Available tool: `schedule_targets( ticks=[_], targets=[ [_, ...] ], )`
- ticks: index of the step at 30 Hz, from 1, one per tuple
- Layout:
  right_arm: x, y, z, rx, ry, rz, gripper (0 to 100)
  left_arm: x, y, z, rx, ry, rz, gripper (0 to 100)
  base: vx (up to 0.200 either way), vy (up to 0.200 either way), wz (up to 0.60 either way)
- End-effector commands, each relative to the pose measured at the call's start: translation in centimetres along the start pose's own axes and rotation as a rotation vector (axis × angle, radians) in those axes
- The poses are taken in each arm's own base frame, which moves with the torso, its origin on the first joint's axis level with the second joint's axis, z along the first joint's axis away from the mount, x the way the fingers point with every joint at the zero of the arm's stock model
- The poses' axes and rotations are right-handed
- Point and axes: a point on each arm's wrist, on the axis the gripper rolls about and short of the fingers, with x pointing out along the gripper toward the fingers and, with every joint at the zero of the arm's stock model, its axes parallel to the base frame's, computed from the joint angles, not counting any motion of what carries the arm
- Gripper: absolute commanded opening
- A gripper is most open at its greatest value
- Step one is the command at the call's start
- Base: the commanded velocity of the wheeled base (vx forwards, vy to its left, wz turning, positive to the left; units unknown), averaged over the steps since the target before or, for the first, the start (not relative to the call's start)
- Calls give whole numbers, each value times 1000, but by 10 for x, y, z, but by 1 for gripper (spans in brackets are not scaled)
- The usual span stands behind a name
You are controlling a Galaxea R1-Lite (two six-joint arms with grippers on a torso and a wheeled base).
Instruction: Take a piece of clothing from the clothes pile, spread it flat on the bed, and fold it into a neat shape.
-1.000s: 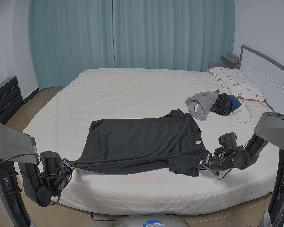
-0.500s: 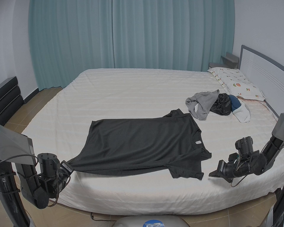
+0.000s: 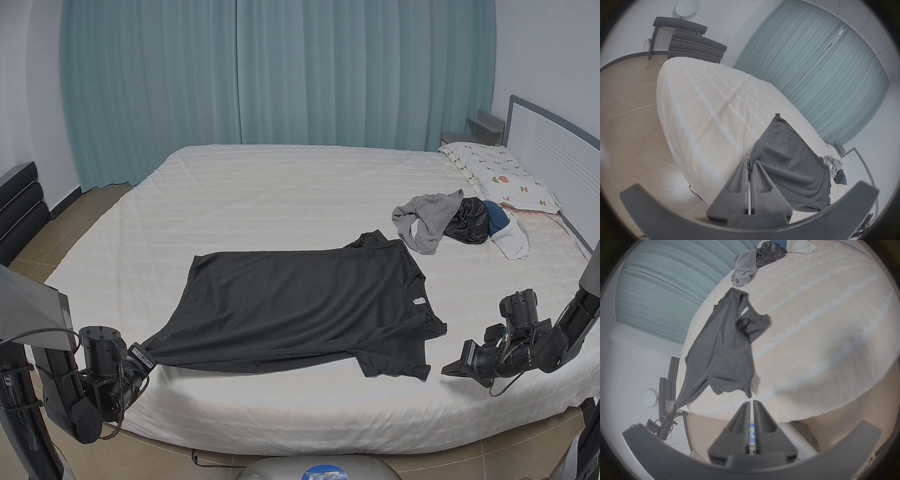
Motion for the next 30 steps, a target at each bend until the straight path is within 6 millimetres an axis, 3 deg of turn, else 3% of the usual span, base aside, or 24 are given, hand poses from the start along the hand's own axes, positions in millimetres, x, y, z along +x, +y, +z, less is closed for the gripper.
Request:
schedule_targets(
  ticks=[1, 8, 16, 17, 24, 30],
  targets=[
    [25, 7, 1, -16, 41, 4, 100, 1, 1, -1, 2, 4, 4, 0, 0, 0, 0],
    [48, 30, 8, 45, 44, 51, 100, 1, 0, 0, 0, 0, 2, 0, 0, 0, 0],
    [64, 33, 10, 35, 48, 39, 100, 2, 0, 0, 0, 1, 0, 0, 0, 0, 0],
    [64, 33, 10, 34, 48, 39, 0, 2, 0, 0, 0, -1, 1, 0, 0, 0, 0],
    [63, 28, 8, 42, 21, -12, 0, 2, 1, -1, 2, 2, 6, 0, 0, 0, 0],
    [34, 19, 2, 76, 17, -14, 0, 1, 1, -1, 4, 4, 4, 0, 0, 0, 0]
  ],
)
